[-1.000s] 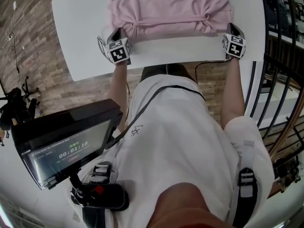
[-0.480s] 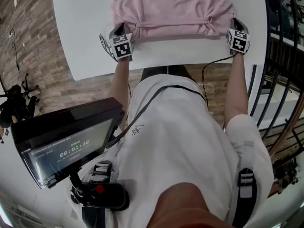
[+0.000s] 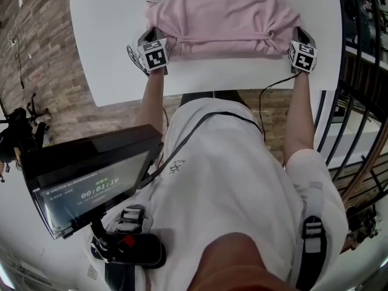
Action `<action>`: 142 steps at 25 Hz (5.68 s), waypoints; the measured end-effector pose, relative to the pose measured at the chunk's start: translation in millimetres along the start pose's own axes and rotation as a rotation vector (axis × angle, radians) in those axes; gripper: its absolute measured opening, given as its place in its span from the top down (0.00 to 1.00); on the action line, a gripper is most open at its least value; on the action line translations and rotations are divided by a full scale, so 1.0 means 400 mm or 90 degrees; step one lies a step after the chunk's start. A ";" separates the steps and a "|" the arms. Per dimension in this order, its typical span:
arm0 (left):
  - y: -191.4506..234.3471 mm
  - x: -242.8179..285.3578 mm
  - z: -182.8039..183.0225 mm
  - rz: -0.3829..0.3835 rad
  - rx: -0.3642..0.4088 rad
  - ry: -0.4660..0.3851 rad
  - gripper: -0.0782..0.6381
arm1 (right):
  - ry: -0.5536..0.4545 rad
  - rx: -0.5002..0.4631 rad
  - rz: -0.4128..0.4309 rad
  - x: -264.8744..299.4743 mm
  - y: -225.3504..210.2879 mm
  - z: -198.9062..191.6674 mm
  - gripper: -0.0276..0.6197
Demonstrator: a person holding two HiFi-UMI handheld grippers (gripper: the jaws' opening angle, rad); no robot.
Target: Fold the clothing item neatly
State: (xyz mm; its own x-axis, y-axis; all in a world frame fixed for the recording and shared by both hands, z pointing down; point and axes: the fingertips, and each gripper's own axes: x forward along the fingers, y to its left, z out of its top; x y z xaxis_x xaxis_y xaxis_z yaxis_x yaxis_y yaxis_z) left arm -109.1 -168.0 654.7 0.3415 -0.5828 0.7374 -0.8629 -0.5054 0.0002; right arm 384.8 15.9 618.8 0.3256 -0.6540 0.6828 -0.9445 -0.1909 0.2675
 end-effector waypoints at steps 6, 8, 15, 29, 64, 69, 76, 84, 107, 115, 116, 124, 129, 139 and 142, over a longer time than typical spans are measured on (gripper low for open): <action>-0.022 -0.041 0.103 0.001 0.057 -0.077 0.89 | -0.047 -0.021 -0.005 -0.035 -0.016 0.057 0.95; -0.037 -0.017 0.136 -0.017 0.090 -0.089 0.89 | -0.068 -0.020 0.009 -0.026 0.001 0.093 0.95; -0.001 0.063 0.153 -0.034 0.099 -0.071 0.89 | -0.004 -0.031 -0.038 0.016 -0.045 0.097 0.95; -0.082 0.045 0.214 -0.080 0.151 -0.112 0.89 | -0.064 -0.039 0.022 -0.045 0.032 0.123 0.95; -0.206 -0.060 0.343 -0.146 0.144 -0.226 0.89 | -0.212 0.017 0.025 -0.193 0.024 0.285 0.95; -0.216 -0.149 0.339 -0.194 0.144 -0.238 0.89 | -0.272 0.080 0.021 -0.315 0.044 0.318 0.95; -0.231 -0.234 0.262 -0.227 0.101 -0.187 0.89 | -0.268 0.106 0.122 -0.390 0.236 0.294 0.95; -0.290 -0.232 0.182 -0.264 0.104 -0.143 0.89 | -0.237 0.089 0.225 -0.346 0.412 0.255 0.95; -0.487 0.013 0.596 -0.176 0.114 -0.186 0.89 | -0.266 0.074 0.361 0.044 0.110 0.475 0.95; -0.447 -0.154 0.460 -0.206 0.124 -0.177 0.89 | -0.260 0.067 0.356 -0.144 0.236 0.417 0.95; -0.436 -0.203 0.445 -0.213 0.130 -0.182 0.89 | -0.265 0.064 0.346 -0.201 0.253 0.419 0.95; -0.385 -0.371 0.299 -0.270 0.165 -0.200 0.89 | -0.277 0.078 0.276 -0.417 0.352 0.327 0.95; -0.385 -0.359 0.254 -0.286 0.160 -0.190 0.89 | -0.263 0.096 0.251 -0.434 0.344 0.274 0.95; -0.367 -0.573 0.049 -0.339 0.162 -0.192 0.89 | -0.251 0.115 0.186 -0.731 0.424 0.098 0.95; -0.390 -0.608 0.033 -0.353 0.164 -0.196 0.89 | -0.253 0.118 0.174 -0.782 0.413 0.082 0.95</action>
State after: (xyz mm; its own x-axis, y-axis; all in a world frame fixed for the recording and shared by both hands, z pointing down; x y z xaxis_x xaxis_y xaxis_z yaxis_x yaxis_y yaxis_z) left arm -52.8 44.2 466.5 0.8307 -0.3288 0.4492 -0.4264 -0.8946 0.1337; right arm 125.6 165.0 427.2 0.0583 -0.9188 0.3903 -0.9964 -0.0774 -0.0334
